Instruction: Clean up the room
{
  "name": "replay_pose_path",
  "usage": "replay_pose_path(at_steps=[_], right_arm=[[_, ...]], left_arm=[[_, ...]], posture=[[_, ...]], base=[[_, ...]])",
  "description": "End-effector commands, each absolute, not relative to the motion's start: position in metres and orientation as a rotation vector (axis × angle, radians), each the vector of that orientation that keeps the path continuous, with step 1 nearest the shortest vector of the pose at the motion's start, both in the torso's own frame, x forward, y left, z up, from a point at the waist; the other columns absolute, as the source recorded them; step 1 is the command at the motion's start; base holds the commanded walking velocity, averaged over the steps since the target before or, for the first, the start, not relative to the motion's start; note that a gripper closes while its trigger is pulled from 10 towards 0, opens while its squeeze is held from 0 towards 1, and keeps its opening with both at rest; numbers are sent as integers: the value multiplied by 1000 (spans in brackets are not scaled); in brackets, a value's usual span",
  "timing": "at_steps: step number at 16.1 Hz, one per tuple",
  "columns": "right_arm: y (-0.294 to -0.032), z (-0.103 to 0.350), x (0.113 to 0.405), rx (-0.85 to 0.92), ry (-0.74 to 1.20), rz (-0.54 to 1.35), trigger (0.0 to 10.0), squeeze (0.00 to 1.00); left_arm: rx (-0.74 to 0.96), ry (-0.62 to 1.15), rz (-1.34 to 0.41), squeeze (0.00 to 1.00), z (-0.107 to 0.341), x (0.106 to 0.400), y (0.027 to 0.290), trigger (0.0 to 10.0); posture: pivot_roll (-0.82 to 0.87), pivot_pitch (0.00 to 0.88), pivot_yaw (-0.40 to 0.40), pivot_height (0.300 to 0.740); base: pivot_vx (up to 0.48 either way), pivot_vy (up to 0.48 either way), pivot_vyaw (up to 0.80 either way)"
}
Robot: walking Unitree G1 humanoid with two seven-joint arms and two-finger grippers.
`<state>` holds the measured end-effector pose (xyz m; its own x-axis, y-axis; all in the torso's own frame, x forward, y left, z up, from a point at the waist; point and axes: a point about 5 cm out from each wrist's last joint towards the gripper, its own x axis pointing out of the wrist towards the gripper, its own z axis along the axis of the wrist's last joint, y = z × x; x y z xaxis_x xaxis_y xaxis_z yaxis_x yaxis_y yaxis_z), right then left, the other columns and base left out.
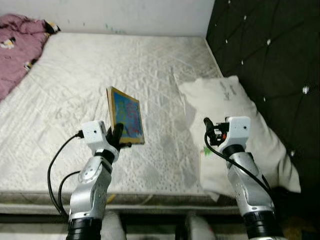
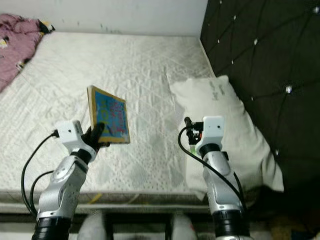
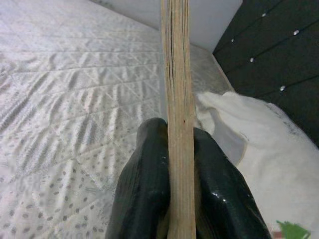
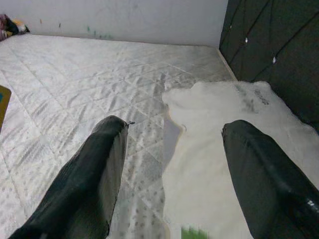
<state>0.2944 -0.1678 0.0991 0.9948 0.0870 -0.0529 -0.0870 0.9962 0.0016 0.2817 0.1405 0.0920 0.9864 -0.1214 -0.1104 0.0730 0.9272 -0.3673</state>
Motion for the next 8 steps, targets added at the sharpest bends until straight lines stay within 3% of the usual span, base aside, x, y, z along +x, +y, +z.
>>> replay_pose_path(at_steps=[1, 8], right_arm=[[-167, 100, 295, -10, 60, 108, 10000, 0], [-167, 100, 299, -48, 60, 139, 10000, 0]], left_arm=[[-380, 87, -85, 0, 101, 284, 140, 10000], [-398, 88, 53, 0, 100, 289, 157, 10000]], posture=[[-6, 55, -33, 621], [-7, 63, -39, 621]], base=[[0, 0, 0], [0, 0, 0]])
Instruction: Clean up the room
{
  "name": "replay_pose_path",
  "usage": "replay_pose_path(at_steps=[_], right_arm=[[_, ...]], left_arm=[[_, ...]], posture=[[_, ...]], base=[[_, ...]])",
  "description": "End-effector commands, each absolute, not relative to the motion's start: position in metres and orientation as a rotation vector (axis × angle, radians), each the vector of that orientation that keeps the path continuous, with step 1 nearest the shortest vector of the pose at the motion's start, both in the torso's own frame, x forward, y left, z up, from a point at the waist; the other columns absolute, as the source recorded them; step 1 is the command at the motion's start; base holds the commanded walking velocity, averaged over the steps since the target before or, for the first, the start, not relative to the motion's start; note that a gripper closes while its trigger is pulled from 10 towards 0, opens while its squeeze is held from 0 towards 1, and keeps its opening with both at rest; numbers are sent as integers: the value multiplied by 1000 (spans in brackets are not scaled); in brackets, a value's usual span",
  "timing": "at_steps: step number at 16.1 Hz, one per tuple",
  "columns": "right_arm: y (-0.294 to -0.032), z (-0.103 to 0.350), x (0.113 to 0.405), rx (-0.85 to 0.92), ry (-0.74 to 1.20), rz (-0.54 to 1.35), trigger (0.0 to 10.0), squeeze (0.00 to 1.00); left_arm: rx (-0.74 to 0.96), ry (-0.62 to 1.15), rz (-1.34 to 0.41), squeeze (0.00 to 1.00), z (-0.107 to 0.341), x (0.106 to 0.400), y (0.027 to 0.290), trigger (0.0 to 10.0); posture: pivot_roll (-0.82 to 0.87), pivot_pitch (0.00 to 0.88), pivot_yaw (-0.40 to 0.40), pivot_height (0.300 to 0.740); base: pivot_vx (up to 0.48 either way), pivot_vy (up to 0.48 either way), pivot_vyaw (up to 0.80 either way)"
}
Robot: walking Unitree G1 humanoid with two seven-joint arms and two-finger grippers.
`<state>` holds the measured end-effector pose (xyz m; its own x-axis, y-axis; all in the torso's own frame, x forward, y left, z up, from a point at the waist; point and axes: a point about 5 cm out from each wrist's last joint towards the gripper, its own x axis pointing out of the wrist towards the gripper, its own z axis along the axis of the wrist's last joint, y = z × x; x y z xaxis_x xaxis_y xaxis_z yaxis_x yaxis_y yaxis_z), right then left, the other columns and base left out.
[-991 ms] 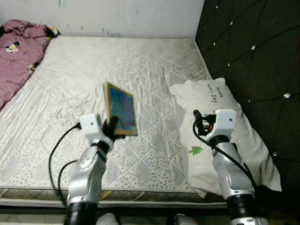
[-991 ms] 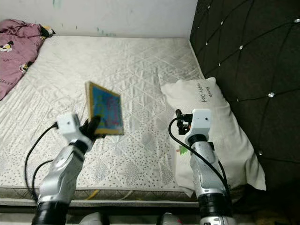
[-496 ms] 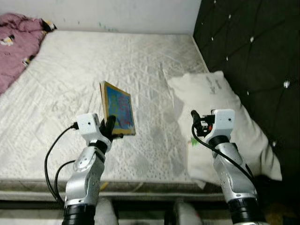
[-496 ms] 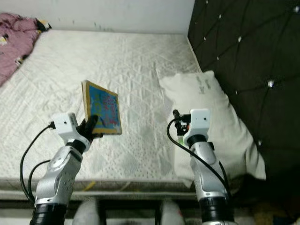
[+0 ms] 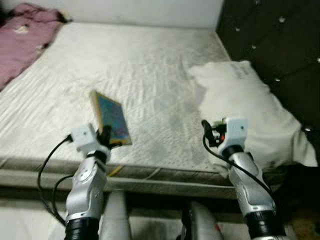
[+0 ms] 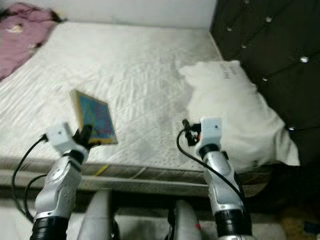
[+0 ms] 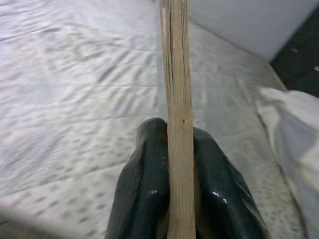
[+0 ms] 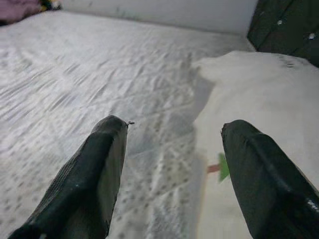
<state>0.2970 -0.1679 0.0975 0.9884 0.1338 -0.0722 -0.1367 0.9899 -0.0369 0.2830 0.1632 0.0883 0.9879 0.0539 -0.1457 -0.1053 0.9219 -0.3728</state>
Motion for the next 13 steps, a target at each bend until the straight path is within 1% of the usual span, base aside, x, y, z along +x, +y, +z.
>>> replay_pose_path(at_steps=[1, 6, 11, 13], right_arm=[[-168, 100, 300, -54, 60, 140, 10000, 0], [-165, 101, 303, -61, 54, 153, 10000, 0], [-163, 101, 304, -62, 49, 160, 10000, 0], [-163, 101, 304, -67, 47, 156, 10000, 0]], left_arm=[[-402, 91, 53, 0, 100, 289, 157, 10000], [-407, 88, 60, 0, 100, 290, 157, 10000], [-421, 74, 60, 0, 103, 295, 158, 10000], [-444, 64, 38, 0, 105, 297, 156, 10000]], posture=[[-7, 63, -40, 621], [-1, 66, -43, 621], [-5, 65, -43, 567], [-8, 63, -44, 567]], base=[[0, 0, 0], [0, 0, 0], [0, 0, 0], [0, 0, 0]])
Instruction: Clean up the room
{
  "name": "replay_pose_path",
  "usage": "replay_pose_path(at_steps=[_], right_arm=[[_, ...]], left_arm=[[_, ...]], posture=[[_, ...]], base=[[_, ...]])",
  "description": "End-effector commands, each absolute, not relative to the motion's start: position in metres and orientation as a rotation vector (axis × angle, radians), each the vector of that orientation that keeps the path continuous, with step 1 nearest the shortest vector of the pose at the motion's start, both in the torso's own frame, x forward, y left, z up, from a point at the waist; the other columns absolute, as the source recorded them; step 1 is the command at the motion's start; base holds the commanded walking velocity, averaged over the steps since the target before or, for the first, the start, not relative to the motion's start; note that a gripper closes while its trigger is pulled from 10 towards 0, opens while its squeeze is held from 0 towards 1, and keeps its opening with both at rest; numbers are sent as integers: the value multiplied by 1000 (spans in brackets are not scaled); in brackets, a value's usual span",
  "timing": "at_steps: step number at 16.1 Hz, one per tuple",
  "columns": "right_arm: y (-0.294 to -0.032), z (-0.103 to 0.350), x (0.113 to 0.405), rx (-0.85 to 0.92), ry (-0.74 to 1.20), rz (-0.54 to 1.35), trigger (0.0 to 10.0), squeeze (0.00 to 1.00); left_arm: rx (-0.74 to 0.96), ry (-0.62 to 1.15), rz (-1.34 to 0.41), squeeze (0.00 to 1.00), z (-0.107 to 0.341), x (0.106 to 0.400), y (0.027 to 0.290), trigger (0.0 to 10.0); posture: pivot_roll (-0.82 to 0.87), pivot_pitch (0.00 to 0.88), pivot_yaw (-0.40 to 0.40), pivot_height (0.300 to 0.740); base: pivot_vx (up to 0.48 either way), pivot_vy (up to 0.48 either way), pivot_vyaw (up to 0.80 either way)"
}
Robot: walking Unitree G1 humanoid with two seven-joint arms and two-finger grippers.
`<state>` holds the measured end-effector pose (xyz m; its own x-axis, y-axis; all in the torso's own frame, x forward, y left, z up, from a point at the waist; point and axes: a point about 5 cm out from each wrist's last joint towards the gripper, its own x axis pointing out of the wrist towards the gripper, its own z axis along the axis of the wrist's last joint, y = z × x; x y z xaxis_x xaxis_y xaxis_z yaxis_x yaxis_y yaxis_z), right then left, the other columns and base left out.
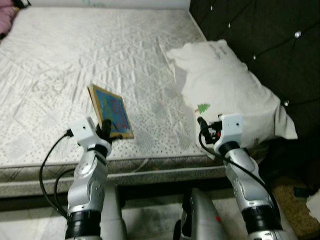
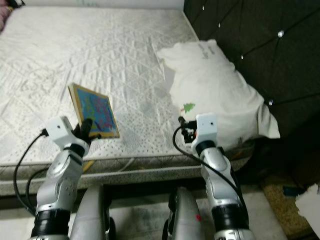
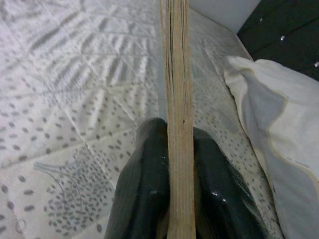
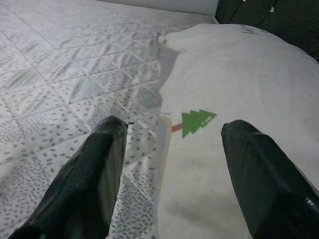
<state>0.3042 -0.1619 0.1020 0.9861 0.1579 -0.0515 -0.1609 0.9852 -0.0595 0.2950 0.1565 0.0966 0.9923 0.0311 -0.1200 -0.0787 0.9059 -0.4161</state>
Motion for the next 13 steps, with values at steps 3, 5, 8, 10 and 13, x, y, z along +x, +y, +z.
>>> replay_pose_path(at_steps=[3, 5, 8, 10, 13], right_arm=[[-165, 103, 305, -72, 41, 154, 10000, 0], [-167, 103, 305, -76, 40, 151, 10000, 0], [-169, 106, 305, -90, 28, 146, 10000, 0], [-175, 114, 301, -118, 7, 137, 10000, 0], [-193, 124, 287, -176, -3, 120, 10000, 0]], left_arm=[[-472, 58, 10, 0, 110, 308, 153, 10000], [-485, 32, -2, 0, 113, 312, 153, 10000], [-588, 50, -52, 0, 113, 321, 147, 10000], [-688, 130, -66, 0, 102, 332, 142, 10000], [-703, 219, -89, 0, 92, 344, 134, 10000]], posture=[[-15, 61, -46, 567], [-19, 61, -47, 567], [-38, 59, -49, 567], [-76, 63, -55, 567], [-120, 78, -68, 567]], base=[[0, 0, 0], [0, 0, 0], [0, 0, 0], [0, 0, 0], [0, 0, 0]])
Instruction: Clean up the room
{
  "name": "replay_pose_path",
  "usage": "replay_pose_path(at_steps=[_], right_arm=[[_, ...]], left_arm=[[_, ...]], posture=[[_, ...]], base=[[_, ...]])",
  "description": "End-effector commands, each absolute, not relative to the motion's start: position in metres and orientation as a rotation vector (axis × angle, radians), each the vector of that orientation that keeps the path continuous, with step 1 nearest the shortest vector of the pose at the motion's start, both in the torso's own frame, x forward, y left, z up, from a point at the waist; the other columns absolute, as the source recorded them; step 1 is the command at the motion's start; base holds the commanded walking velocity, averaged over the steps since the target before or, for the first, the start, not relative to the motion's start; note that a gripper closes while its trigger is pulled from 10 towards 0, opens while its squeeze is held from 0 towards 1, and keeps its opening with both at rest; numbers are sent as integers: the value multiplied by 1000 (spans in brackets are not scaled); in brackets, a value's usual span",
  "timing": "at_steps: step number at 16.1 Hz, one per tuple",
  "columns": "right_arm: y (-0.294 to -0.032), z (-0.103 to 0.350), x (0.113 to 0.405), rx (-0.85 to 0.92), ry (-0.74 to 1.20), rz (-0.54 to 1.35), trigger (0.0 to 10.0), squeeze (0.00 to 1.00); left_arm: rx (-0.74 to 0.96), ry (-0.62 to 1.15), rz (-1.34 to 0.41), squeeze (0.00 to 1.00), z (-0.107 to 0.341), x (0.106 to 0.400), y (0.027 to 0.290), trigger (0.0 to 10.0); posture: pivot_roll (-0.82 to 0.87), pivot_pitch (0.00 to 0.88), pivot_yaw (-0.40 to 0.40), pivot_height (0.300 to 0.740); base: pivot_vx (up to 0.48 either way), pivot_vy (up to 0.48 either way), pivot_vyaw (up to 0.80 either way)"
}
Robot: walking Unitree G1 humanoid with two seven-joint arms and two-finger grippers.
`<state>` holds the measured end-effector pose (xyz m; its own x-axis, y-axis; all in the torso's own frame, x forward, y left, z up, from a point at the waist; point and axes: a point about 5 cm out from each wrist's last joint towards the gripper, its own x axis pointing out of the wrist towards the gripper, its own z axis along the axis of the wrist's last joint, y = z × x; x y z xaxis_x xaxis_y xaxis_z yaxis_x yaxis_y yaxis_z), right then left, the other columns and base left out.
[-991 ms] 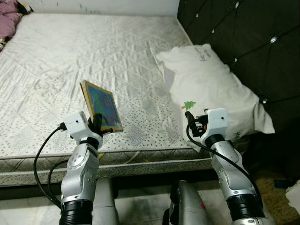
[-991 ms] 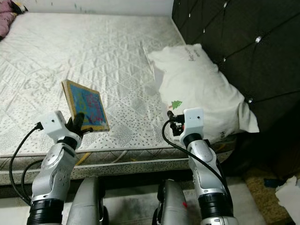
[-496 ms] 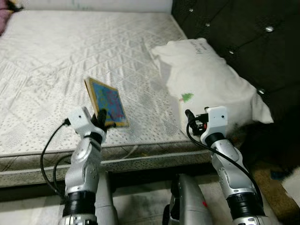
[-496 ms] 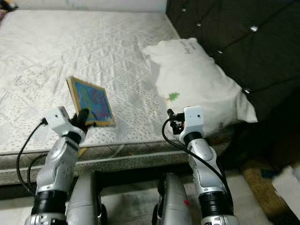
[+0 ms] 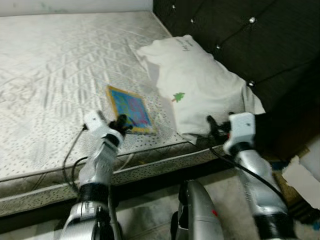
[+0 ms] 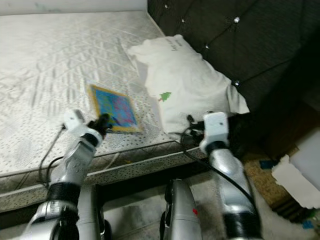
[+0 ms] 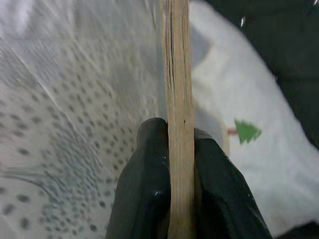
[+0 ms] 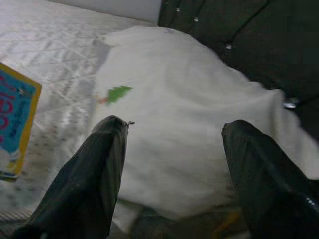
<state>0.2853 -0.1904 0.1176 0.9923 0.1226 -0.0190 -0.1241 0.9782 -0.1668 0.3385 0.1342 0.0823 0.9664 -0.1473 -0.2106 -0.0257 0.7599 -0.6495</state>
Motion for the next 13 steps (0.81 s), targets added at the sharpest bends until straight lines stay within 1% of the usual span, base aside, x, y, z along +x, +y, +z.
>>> replay_pose_path(at_steps=[1, 3, 5, 7, 10, 11, 13], right_arm=[[-197, 125, 281, -182, -1, 119, 10000, 0], [-206, 125, 265, -221, 23, 117, 10000, 0], [-217, 124, 238, -267, 76, 124, 10000, 0], [-221, 125, 227, -273, 99, 118, 10000, 0], [-213, 133, 218, -264, 102, 159, 10000, 0], [-209, 136, 213, -276, 111, 186, 10000, 0], [-211, 136, 211, -281, 123, 185, 10000, 0]], left_arm=[[-721, 229, -90, 0, 91, 346, 132, 10000], [-729, 268, -87, 0, 89, 352, 131, 10000], [-756, 301, -102, 0, 87, 360, 129, 10000], [-752, 316, -109, 0, 85, 362, 127, 10000], [-814, 385, -121, 0, 76, 360, 119, 10000], [-879, 422, -152, 0, 71, 358, 112, 10000], [-920, 418, -177, 0, 73, 359, 106, 10000]], posture=[[-127, 81, -71, 567], [-147, 93, -78, 567], [-185, 109, -93, 567], [-204, 115, -97, 567], [-234, 122, -111, 567], [-242, 125, -116, 567], [-246, 125, -119, 567]], base=[[0, 0, 0], [0, 0, 0], [0, 0, 0], [0, 0, 0], [0, 0, 0], [0, 0, 0], [0, 0, 0]])
